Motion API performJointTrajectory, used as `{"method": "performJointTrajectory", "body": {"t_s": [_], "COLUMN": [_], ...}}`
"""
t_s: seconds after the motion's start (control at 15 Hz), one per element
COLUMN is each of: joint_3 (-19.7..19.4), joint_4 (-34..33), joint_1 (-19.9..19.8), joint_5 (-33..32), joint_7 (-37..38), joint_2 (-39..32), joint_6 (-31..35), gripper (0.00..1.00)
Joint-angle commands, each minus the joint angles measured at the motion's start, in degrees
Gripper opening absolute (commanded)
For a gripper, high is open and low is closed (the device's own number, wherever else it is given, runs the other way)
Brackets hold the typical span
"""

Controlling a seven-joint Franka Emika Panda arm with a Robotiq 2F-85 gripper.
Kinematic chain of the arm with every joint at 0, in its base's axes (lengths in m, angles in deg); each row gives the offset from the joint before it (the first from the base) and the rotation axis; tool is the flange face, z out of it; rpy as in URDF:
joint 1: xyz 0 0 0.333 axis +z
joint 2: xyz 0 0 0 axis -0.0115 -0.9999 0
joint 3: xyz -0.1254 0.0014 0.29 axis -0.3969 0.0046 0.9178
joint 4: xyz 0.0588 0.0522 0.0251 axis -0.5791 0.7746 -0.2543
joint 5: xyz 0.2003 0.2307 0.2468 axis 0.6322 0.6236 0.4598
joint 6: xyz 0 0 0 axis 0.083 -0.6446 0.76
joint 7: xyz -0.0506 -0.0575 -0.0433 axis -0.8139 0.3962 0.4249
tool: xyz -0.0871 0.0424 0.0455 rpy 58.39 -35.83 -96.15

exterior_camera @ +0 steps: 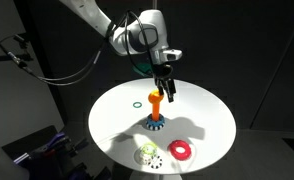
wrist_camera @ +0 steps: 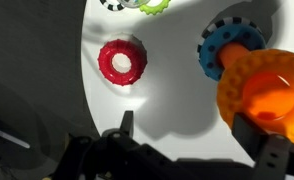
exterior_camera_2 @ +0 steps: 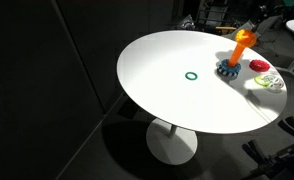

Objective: Put the orange ring on the stake

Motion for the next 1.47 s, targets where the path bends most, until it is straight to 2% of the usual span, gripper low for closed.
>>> {"method": "performJointTrajectory", "body": {"t_s": [0.0, 0.47, 1.4], "joint_3": [0.22, 0.09, 2.18], "joint_4": [-2.53, -3.38, -1.96], "joint_1": [-0.45, -0.31, 0.87], "joint_5": [0.85, 0.96, 2.26], "joint_7": [0.62, 0.66, 0.12], "joint_2": [-1.82, -3.26, -0.39], "joint_6": [-1.78, -1.80, -1.79], "gripper": [1.00, 1.00, 1.00]}}
